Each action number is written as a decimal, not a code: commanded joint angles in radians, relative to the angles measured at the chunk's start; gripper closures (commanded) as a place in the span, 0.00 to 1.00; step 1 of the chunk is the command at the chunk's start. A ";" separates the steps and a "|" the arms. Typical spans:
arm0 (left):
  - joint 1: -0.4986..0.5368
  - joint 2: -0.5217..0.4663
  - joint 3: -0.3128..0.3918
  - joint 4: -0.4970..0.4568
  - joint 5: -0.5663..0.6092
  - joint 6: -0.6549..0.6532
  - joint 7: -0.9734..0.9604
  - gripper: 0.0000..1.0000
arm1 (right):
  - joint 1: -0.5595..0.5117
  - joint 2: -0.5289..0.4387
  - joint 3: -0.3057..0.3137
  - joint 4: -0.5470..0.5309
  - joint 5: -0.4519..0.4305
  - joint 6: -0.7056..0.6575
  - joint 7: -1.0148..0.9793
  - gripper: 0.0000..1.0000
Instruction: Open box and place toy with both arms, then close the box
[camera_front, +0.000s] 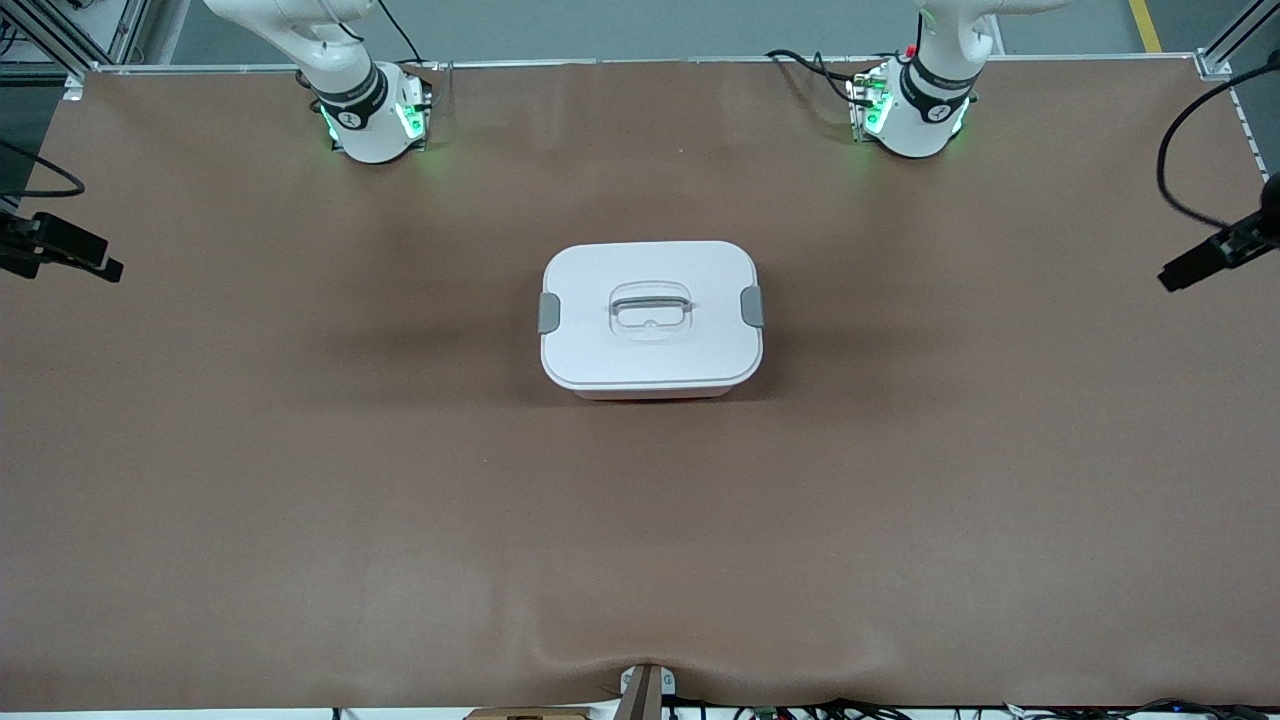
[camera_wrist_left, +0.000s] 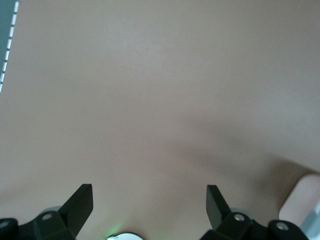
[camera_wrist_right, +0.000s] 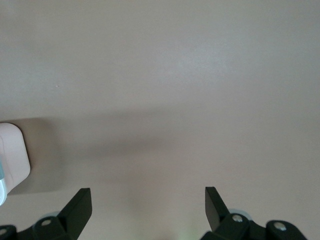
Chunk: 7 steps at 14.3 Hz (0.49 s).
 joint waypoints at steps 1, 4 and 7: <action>-0.027 -0.068 0.011 -0.044 -0.020 -0.029 0.042 0.00 | -0.001 0.009 0.000 0.021 -0.008 -0.009 0.006 0.00; -0.038 -0.102 0.009 -0.078 -0.056 -0.046 0.092 0.00 | -0.001 0.009 0.000 0.022 -0.008 -0.009 0.006 0.00; -0.038 -0.143 0.012 -0.115 -0.066 -0.055 0.168 0.00 | -0.001 0.011 0.000 0.021 -0.008 -0.007 0.006 0.00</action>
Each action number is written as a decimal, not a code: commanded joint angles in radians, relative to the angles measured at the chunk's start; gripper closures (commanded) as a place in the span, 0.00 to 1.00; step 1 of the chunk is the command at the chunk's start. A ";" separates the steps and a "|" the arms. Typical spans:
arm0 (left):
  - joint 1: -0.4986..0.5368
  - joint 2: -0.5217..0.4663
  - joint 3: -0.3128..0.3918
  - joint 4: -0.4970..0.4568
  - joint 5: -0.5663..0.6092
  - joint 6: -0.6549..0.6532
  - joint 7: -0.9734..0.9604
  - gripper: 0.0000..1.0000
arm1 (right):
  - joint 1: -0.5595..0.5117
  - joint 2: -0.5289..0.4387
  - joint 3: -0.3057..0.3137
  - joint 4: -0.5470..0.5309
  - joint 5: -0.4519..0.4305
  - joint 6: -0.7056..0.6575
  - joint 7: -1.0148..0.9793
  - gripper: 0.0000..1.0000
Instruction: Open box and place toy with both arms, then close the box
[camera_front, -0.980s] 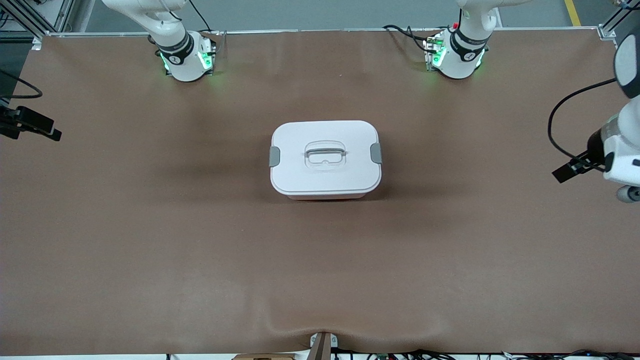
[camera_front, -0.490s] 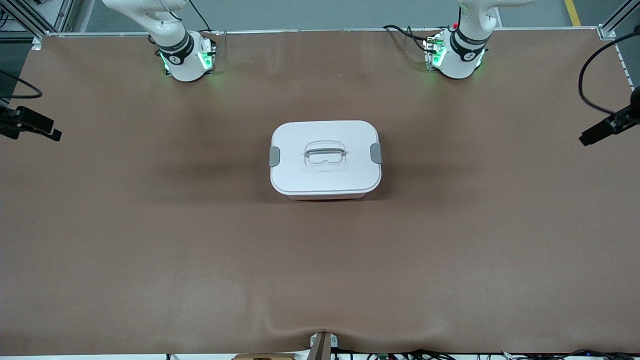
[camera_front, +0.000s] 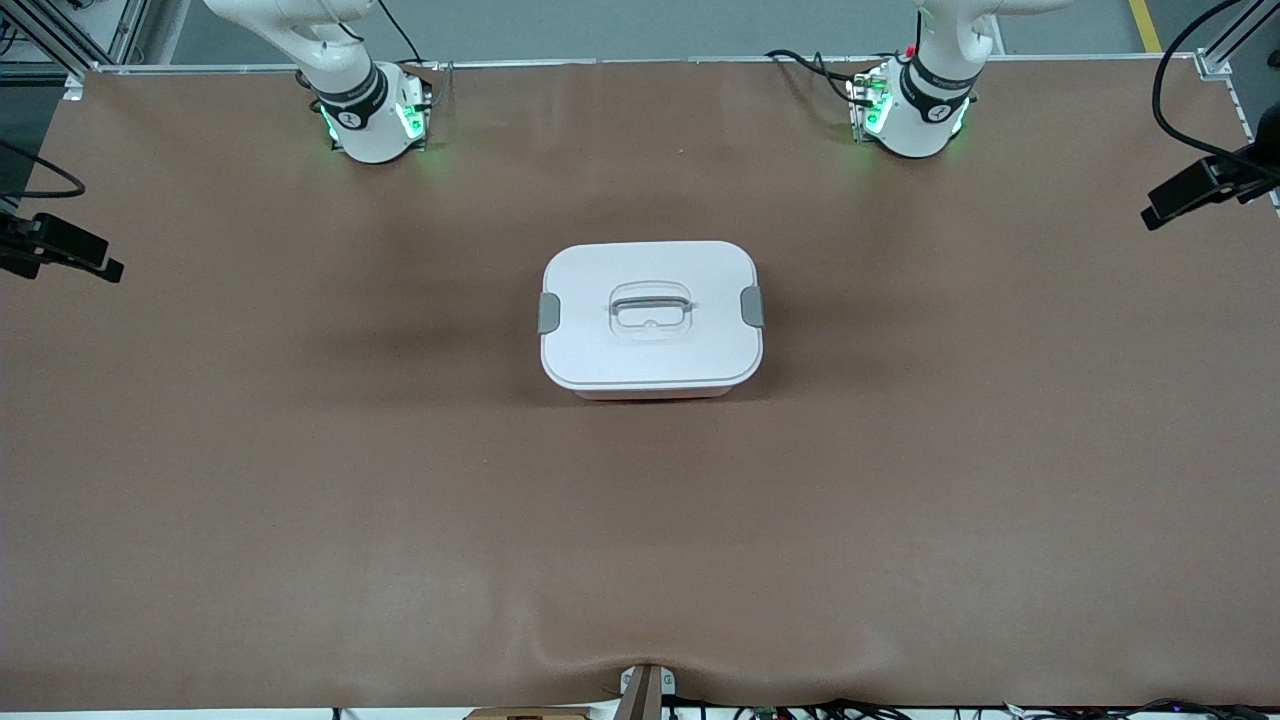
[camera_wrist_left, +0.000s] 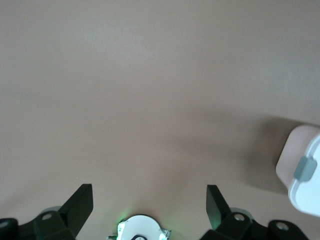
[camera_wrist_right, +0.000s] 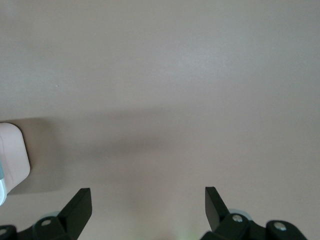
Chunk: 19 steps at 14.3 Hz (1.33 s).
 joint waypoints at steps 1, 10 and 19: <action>-0.006 -0.056 0.012 -0.052 -0.020 -0.002 0.048 0.00 | -0.001 0.010 0.000 0.021 -0.008 -0.007 0.006 0.00; -0.007 -0.047 0.014 -0.057 -0.020 0.072 0.157 0.00 | 0.001 0.019 0.000 0.022 -0.005 -0.007 0.006 0.00; -0.015 -0.059 0.006 -0.094 -0.043 0.118 0.166 0.00 | 0.001 0.020 0.000 0.022 -0.008 -0.007 0.006 0.00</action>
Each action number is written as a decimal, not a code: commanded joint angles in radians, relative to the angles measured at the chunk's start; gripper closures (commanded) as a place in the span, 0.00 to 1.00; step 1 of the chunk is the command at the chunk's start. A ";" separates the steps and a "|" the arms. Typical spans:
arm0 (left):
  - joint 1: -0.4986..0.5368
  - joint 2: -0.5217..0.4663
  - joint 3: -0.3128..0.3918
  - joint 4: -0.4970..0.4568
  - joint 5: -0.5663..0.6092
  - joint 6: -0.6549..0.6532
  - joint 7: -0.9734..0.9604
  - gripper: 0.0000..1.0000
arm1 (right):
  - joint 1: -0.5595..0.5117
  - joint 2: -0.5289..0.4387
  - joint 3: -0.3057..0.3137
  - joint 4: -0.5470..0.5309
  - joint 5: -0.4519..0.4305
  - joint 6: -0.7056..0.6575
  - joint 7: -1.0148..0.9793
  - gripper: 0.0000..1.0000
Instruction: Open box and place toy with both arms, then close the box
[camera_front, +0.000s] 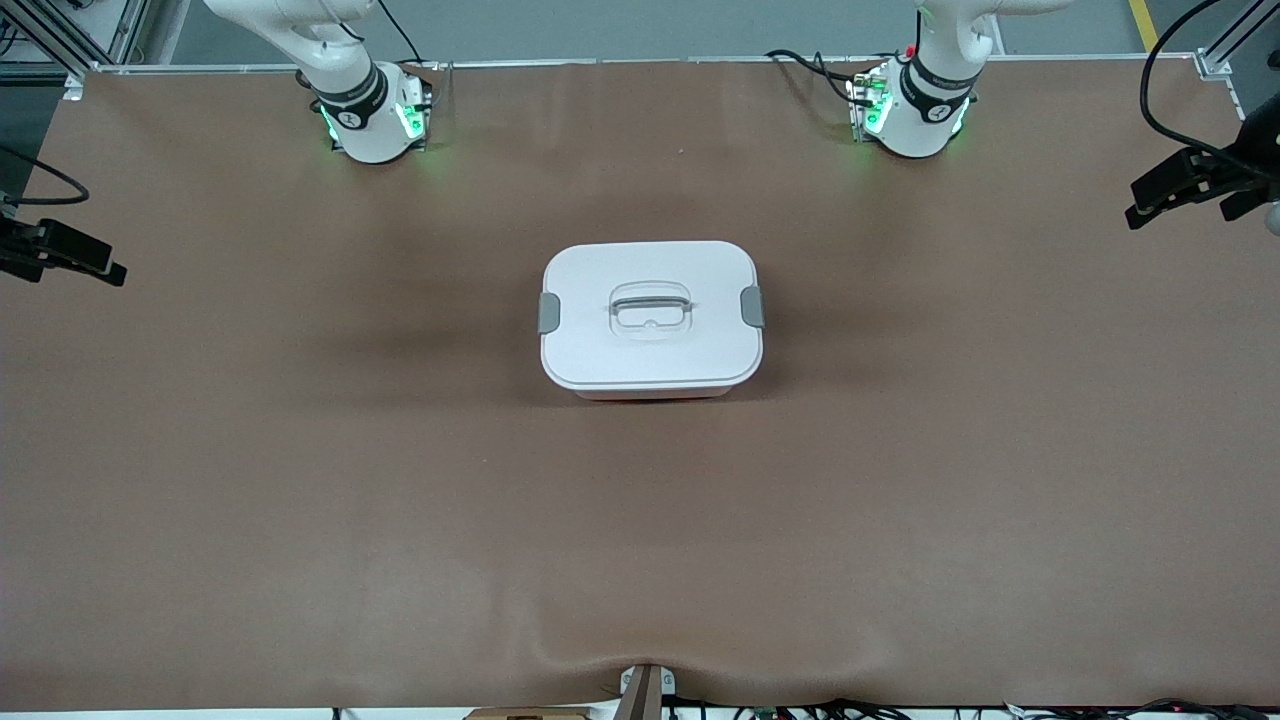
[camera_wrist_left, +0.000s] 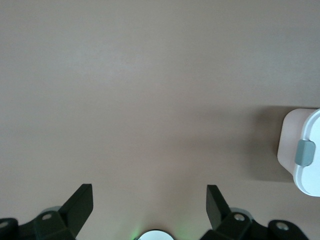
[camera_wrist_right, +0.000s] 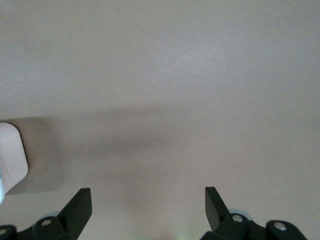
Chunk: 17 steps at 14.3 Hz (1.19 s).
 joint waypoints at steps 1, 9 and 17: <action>-0.006 -0.030 0.007 -0.029 -0.019 0.021 0.022 0.00 | 0.001 0.010 0.000 0.022 -0.005 -0.007 0.006 0.00; -0.003 -0.021 0.007 -0.028 -0.016 0.021 0.016 0.00 | 0.001 0.010 0.000 0.025 0.003 -0.007 0.007 0.00; -0.006 0.003 -0.002 -0.012 -0.016 0.019 0.020 0.00 | 0.004 0.012 0.000 0.025 0.004 -0.007 0.006 0.00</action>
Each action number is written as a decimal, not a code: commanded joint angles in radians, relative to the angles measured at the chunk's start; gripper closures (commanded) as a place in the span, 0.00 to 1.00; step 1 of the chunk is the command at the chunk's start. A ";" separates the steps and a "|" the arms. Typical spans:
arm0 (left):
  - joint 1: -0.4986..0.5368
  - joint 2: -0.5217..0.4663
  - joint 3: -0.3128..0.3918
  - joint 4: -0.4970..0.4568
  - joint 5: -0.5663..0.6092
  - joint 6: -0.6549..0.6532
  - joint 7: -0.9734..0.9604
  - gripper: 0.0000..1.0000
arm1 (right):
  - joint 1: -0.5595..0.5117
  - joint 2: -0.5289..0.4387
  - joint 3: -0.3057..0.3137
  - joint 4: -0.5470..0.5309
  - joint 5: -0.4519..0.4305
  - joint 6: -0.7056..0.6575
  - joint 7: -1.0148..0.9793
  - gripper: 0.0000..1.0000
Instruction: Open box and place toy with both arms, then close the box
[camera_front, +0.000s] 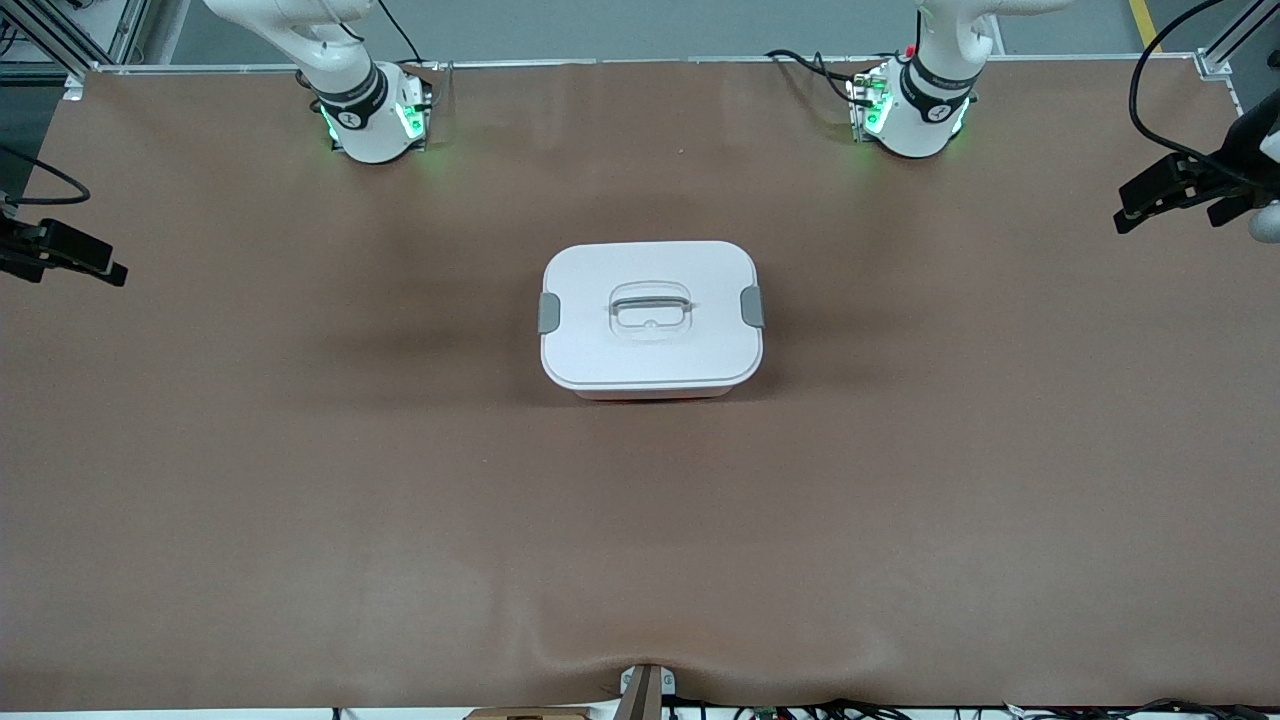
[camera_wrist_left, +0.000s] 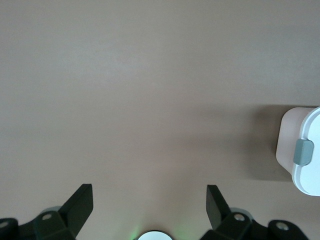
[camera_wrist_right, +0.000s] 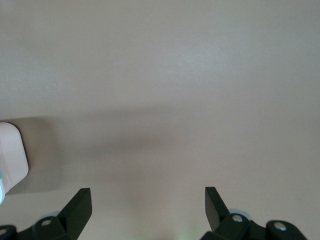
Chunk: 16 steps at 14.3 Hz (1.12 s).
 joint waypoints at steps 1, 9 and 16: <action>-0.002 -0.003 0.002 -0.003 -0.016 0.011 0.022 0.00 | 0.003 0.013 -0.001 0.025 0.004 -0.008 0.006 0.00; -0.005 0.001 0.000 0.003 -0.018 0.008 0.017 0.00 | -0.001 0.012 -0.001 0.025 -0.007 -0.009 0.006 0.00; -0.008 0.013 -0.001 0.007 -0.018 0.008 0.010 0.00 | 0.000 0.015 -0.001 0.042 -0.001 -0.009 0.006 0.00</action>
